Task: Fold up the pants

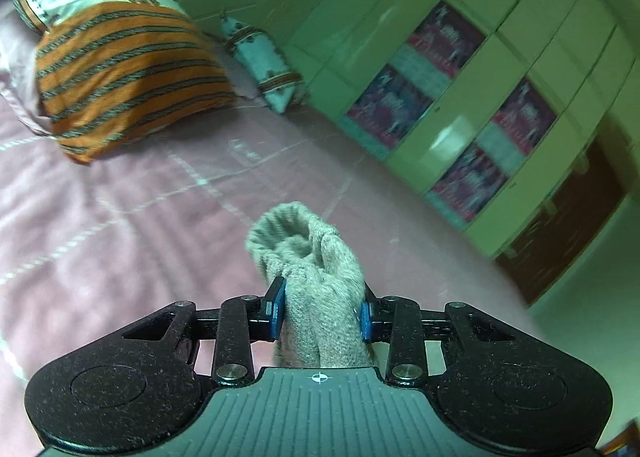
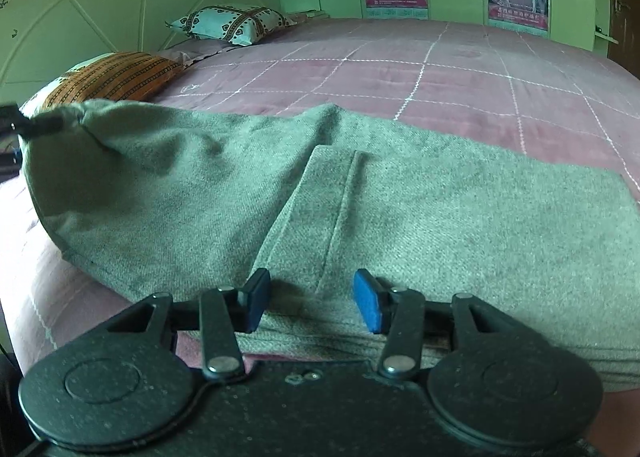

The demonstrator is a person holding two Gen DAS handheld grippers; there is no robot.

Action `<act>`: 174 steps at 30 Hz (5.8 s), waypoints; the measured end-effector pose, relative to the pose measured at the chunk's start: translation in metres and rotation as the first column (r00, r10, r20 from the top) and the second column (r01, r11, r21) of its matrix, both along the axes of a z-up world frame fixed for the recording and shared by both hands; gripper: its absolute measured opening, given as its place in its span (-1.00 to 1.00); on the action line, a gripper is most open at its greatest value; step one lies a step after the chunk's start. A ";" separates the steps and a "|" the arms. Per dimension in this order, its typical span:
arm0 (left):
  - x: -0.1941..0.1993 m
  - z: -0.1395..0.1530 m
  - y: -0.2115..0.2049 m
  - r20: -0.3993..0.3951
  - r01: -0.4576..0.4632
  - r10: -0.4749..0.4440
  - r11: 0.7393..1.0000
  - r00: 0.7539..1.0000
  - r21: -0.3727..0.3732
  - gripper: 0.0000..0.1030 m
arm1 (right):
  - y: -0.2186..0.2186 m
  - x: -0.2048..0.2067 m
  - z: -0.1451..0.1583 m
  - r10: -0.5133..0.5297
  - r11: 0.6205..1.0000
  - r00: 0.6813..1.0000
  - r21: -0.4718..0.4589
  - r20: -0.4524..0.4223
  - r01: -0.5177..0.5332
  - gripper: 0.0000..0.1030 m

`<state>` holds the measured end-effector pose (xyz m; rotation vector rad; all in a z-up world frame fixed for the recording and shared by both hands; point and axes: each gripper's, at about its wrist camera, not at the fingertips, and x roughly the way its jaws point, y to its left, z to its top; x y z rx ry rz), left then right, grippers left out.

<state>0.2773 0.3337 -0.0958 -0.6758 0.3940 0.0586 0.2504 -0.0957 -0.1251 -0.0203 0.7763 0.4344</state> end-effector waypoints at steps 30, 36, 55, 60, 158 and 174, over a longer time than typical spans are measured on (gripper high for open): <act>0.070 0.077 -0.360 -0.016 0.495 -0.504 0.841 0.864 0.218 -0.68 | -0.314 -0.064 0.011 -0.509 0.716 0.849 0.478 -0.141 0.509 -0.21; 0.029 0.067 -0.259 -0.112 0.319 -0.299 0.910 0.948 0.266 -0.68 | -0.270 -0.040 0.017 -0.383 0.751 0.913 0.529 -0.138 0.395 -0.22; -0.047 -0.030 -0.086 -0.228 0.114 -0.064 0.970 0.971 0.213 -0.68 | -0.134 0.016 -0.001 -0.192 0.605 0.900 0.674 -0.392 0.423 0.03; -0.036 -0.043 -0.074 -0.218 0.096 -0.058 0.980 0.974 0.171 -0.68 | -0.135 0.023 -0.010 -0.234 0.464 0.851 0.715 -0.469 0.522 0.22; -0.043 -0.033 -0.265 -0.225 0.291 -0.220 0.885 0.949 0.365 0.22 | -0.232 0.012 0.017 -0.455 0.684 0.866 0.540 -0.209 0.490 -0.48; -0.057 -0.013 -0.251 -0.226 0.360 -0.295 0.866 0.928 0.347 0.23 | -0.255 -0.007 -0.010 -0.404 0.687 0.869 0.532 -0.286 0.494 -0.12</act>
